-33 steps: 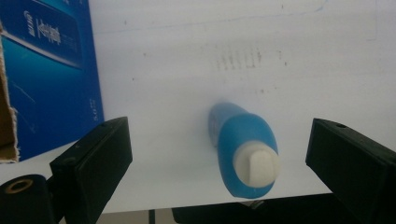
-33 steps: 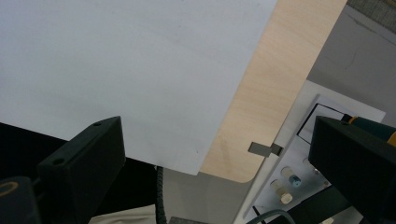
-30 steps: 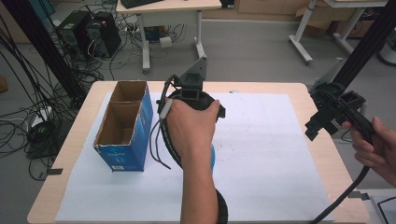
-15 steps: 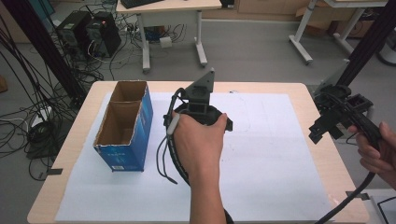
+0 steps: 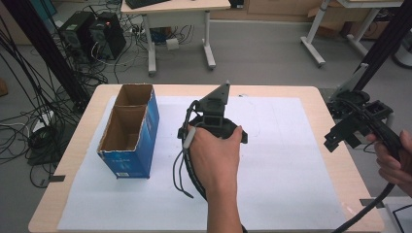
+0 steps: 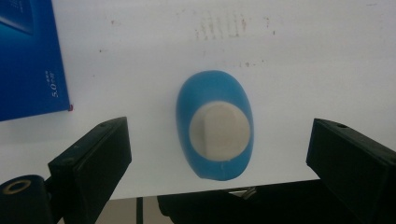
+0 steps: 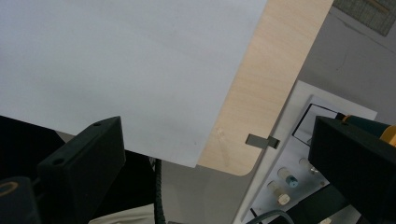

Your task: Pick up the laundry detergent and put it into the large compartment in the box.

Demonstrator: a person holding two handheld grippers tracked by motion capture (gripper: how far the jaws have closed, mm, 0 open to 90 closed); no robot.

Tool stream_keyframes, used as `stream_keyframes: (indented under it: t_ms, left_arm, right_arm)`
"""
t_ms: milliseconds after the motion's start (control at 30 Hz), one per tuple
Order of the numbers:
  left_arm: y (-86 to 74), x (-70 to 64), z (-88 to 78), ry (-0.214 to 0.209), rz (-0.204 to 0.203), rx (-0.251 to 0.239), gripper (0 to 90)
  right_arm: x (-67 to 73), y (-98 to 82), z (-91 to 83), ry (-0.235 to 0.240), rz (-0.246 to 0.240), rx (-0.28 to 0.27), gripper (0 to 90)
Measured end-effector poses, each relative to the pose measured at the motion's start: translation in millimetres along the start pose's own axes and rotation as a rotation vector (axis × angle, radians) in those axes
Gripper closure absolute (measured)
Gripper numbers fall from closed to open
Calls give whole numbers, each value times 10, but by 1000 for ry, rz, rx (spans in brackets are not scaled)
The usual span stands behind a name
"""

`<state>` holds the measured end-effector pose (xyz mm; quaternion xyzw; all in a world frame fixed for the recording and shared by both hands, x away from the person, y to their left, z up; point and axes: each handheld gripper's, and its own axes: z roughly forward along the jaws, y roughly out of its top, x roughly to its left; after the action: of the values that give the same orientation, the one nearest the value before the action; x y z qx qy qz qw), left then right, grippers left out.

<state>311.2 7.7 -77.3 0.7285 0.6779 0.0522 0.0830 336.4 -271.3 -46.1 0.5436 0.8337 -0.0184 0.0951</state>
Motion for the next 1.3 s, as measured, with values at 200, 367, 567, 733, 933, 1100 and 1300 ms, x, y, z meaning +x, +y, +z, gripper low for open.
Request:
stream_keyframes:
  t_ms: [200,367,567,733,933,1100,1300]
  left_arm:
    - [8,3,83,0,0,8,65]
    - [15,4,142,-2,-5,10,64]
    - [41,1,234,-1,-5,27,64]
    - [47,-12,316,7,-4,38,62]
    - [40,-17,356,20,-4,37,61]
    - [50,-27,395,19,2,39,62]
    - [77,-54,456,19,10,52,62]
  right_arm:
    - [5,21,21,-2,4,5,37]
    - [19,35,33,2,-2,5,37]
    - [25,29,30,3,-2,1,37]
    - [40,28,46,-2,-1,1,36]
    - [58,35,57,-3,-10,3,37]
    - [67,40,51,-6,-6,0,37]
    - [90,49,68,-5,-15,3,37]
